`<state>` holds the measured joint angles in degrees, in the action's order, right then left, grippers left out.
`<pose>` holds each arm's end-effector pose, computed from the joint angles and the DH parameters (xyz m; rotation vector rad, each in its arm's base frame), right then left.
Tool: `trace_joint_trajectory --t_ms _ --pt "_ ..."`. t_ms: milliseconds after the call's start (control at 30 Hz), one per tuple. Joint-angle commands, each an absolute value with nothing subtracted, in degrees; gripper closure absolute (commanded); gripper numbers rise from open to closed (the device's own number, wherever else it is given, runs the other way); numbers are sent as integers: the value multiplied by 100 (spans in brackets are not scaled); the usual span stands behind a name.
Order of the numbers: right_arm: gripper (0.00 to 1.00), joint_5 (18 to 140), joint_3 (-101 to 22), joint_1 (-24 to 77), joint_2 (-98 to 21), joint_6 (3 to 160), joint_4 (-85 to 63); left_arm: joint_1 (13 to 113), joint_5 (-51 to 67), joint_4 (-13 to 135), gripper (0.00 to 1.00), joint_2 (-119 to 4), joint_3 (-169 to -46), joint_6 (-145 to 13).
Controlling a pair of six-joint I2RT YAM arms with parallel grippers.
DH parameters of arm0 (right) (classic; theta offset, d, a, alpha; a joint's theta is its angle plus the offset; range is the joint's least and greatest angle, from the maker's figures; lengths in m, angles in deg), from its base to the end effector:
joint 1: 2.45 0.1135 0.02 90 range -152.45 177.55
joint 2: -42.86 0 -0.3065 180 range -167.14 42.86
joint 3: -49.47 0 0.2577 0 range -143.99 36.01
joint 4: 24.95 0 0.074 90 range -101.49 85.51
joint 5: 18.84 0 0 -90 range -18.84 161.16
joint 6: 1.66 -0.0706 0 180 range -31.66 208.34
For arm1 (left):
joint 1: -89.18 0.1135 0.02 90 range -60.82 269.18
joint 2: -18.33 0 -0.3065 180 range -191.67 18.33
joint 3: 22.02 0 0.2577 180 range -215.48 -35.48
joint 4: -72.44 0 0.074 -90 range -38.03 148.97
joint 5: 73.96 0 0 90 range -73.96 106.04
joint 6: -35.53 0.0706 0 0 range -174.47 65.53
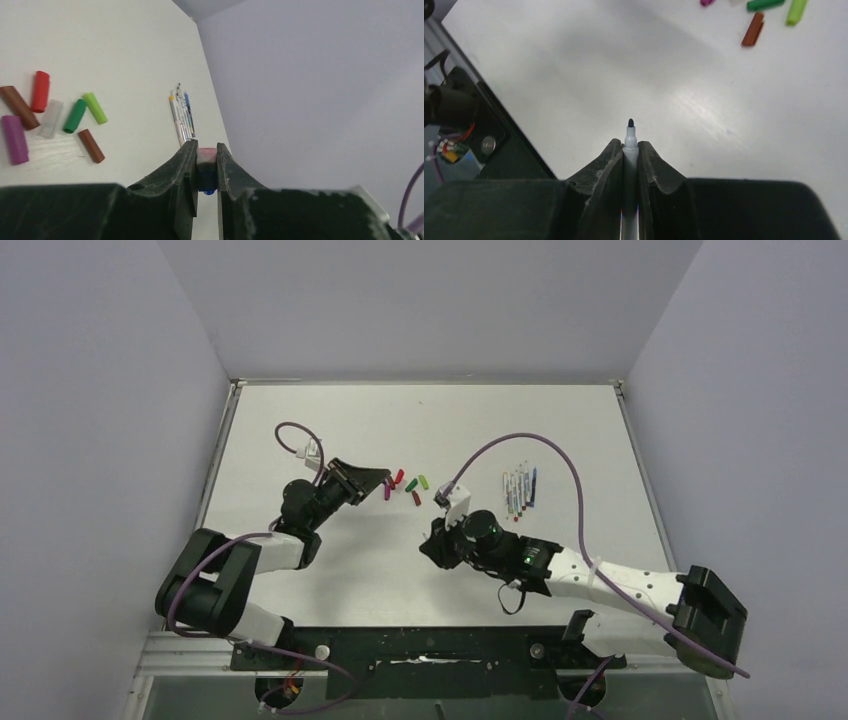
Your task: Open the pen caps
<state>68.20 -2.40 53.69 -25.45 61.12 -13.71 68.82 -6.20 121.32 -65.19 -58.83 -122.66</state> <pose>0.1601 0.2320 0.2582 -0.5074 2.1029 0.8280 0.2732 -0.1299 0.2357 -0.3744 1.7063 -1.4819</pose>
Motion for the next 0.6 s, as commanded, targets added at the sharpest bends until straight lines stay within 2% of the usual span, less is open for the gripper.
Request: trace_joint_trajectory --t_ms 0,133,267,367,567 --pt "100 6456 134 6002 -1793 5557 -1194 7065 -291 12963 100 -6655 -5704 -12219" --pt "100 6011 241 6333 -1257 5346 -837 7071 -240 12809 100 -6649 -5737 -12102" --pt "100 5100 -273 6215 -1274 5331 39 7072 -199 12334 100 -6519 -5829 -11971" --pt "100 4916 -836 5526 -1687 5435 670 7072 -150 11835 100 -6358 -5942 -11811" --pt "100 5489 -1625 3636 -2924 5904 734 7067 -72 11357 100 -6153 -6055 -11588"
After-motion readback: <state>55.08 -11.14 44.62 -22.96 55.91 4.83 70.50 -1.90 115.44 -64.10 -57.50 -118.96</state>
